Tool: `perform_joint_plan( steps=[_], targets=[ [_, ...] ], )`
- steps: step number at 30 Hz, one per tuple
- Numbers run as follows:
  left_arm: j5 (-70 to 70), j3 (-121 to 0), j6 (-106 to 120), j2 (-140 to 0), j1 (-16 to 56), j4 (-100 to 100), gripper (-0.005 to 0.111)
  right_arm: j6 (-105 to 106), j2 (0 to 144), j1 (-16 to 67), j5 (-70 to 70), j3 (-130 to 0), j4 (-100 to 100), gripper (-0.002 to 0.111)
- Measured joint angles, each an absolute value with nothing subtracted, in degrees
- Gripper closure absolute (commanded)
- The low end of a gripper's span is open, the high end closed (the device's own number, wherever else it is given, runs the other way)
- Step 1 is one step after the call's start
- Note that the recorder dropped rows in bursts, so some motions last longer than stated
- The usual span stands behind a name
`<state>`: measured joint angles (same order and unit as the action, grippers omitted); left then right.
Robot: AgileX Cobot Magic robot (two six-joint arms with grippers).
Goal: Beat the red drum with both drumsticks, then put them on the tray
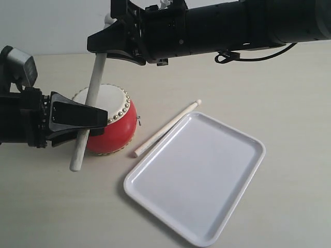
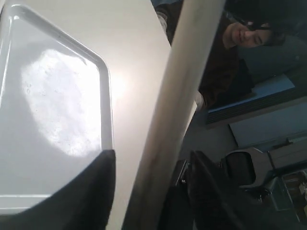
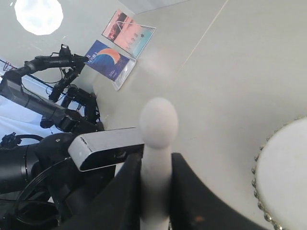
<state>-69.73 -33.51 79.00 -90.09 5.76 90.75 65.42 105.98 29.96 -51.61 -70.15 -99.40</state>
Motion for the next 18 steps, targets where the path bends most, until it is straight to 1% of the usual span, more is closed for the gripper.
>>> perform_joint_plan(
  steps=[3, 5, 6, 8, 9, 15, 16, 18],
  targets=[
    [-69.73, -33.51, 77.33, -90.09, 5.76, 88.97, 0.066, 62.2, 106.1, 29.96, -51.49, -70.63, -95.84, 0.108],
    [-69.62, -33.51, 76.77, -90.09, 5.76, 88.59, 0.076, 61.58, 106.44, 29.96, -51.49, -70.73, -94.3, 0.108],
    [-69.49, -33.51, 76.62, -90.09, 5.76, 88.47, 0.084, 61.28, 106.68, 29.96, -51.49, -70.86, -94.3, 0.108],
    [-69.07, -33.51, 76.45, -90.09, 5.76, 88.08, 0.094, 60.67, 106.9, 29.96, -51.6, -70.86, -94.41, 0.108],
    [-69.19, -33.51, 76.89, -90.09, 5.87, 88.08, 0.093, 60.2, 107.01, 29.96, -51.49, -70.86, -94.55, 0.108],
    [-69.47, -33.51, 77.08, -90.09, 5.88, 88.3, 0.074, 59.99, 107.01, 29.96, -51.49, -70.86, -95.16, 0.108],
    [-69.47, -33.51, 76.86, -90.09, 5.88, 88.32, 0.073, 60.21, 107.01, 29.96, -51.49, -70.86, -95.33, 0.108],
    [-69.47, -33.51, 76.47, -90.09, 5.88, 88.32, 0.079, 60.43, 107.01, 29.96, -51.23, -70.86, -95.47, 0.108]
  ],
)
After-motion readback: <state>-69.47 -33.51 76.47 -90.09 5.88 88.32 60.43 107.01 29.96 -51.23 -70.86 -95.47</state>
